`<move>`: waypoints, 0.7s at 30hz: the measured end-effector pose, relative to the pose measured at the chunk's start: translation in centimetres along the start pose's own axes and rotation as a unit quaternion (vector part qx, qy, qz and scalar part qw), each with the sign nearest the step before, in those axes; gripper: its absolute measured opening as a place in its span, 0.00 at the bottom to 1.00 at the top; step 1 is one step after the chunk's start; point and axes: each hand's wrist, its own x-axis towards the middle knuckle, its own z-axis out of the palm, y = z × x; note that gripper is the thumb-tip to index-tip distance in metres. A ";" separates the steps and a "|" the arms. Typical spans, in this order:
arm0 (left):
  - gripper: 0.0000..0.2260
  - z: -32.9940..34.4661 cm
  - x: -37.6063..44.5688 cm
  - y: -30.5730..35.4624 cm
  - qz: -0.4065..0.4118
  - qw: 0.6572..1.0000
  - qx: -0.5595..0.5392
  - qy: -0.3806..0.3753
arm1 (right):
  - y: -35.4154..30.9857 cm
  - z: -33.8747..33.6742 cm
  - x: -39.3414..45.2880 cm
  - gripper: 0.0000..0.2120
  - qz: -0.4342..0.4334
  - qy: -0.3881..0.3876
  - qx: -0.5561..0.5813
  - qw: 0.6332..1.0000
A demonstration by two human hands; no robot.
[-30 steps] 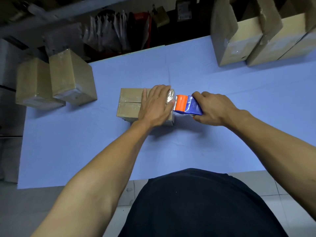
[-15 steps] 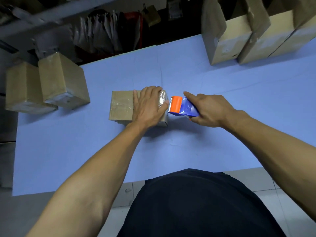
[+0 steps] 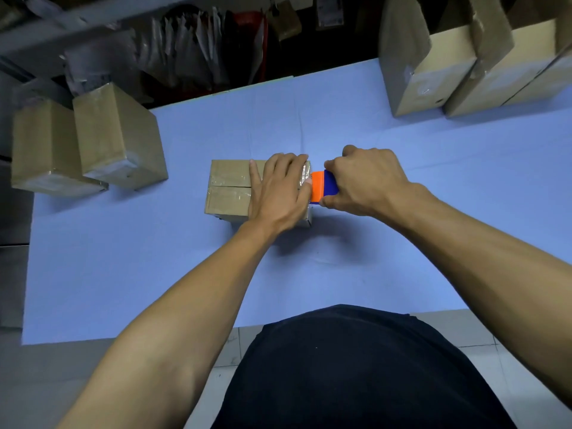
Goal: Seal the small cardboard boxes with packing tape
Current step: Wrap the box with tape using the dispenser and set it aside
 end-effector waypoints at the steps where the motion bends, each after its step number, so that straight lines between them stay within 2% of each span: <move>1: 0.20 0.0 -0.1 0.1 -0.002 1.000 0.001 0.003 | -0.5 0.4 0.0 0.18 0.004 0.003 -0.004 1.000; 4: 0.20 0.2 -0.4 0.2 -0.011 1.000 0.006 0.017 | -1.5 2.2 0.0 0.16 0.016 -0.019 0.004 1.000; 7: 0.21 0.5 -0.1 0.3 -0.035 0.999 0.009 0.014 | -0.7 3.4 0.0 0.20 0.061 -0.028 0.053 0.996; 12: 0.16 0.6 1.5 1.4 -0.088 0.996 0.019 0.003 | 2.0 3.2 -0.2 0.28 0.114 0.011 0.109 0.987; 16: 0.16 0.5 1.3 2.2 -0.136 0.990 0.018 -0.002 | 3.0 2.9 -0.9 0.35 0.146 0.023 0.199 0.969; 19: 0.19 -0.7 1.7 2.6 -0.167 0.985 -0.002 -0.034 | 3.4 2.7 -1.2 0.33 0.139 -0.014 0.216 0.966; 21: 0.25 -2.2 2.0 2.0 -0.148 0.985 -0.010 -0.088 | 3.7 2.6 -1.4 0.28 0.130 -0.022 0.214 0.968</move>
